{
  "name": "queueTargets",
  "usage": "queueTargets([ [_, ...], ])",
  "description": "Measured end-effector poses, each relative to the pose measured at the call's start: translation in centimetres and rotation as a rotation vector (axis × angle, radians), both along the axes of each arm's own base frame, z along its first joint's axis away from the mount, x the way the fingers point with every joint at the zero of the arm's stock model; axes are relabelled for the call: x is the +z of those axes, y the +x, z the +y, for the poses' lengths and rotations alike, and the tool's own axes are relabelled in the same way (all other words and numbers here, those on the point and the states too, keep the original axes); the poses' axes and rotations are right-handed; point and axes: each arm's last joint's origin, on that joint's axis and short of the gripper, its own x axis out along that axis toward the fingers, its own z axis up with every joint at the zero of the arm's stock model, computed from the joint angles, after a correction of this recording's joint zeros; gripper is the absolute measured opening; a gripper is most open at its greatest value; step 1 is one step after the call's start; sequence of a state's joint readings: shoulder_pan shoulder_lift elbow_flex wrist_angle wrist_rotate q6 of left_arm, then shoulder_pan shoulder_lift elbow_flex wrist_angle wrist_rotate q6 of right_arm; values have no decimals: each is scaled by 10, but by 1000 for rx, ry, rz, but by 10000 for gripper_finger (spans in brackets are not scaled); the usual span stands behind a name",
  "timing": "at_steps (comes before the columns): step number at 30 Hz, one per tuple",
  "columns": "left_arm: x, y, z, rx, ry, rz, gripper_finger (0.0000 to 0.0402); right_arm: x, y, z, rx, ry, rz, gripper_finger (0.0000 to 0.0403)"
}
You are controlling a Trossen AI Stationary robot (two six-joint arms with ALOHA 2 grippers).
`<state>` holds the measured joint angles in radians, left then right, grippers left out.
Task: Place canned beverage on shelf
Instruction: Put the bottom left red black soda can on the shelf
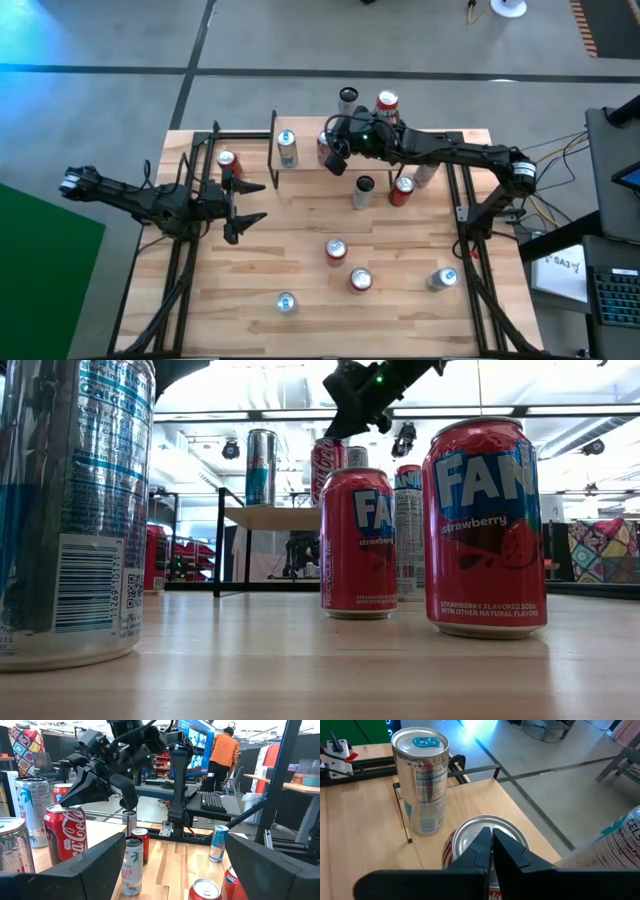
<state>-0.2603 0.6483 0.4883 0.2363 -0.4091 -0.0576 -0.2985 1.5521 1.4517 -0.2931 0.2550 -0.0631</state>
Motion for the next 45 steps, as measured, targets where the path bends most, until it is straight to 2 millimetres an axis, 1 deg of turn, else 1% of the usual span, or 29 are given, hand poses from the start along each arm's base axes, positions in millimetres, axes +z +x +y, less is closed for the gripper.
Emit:
queueTargets([
  [20,-1,0,0,0,2,6,327,-1,4,-2,-3,-7,-25,9],
  [28,-1,0,0,0,2,7,327,-2,5,-3,-5,18,-43,9],
  [36,-1,0,0,0,1,4,327,-8,15,-5,4,18,-80,9],
  [45,-1,0,0,0,1,6,327,-8,16,-6,6,17,-95,9],
])
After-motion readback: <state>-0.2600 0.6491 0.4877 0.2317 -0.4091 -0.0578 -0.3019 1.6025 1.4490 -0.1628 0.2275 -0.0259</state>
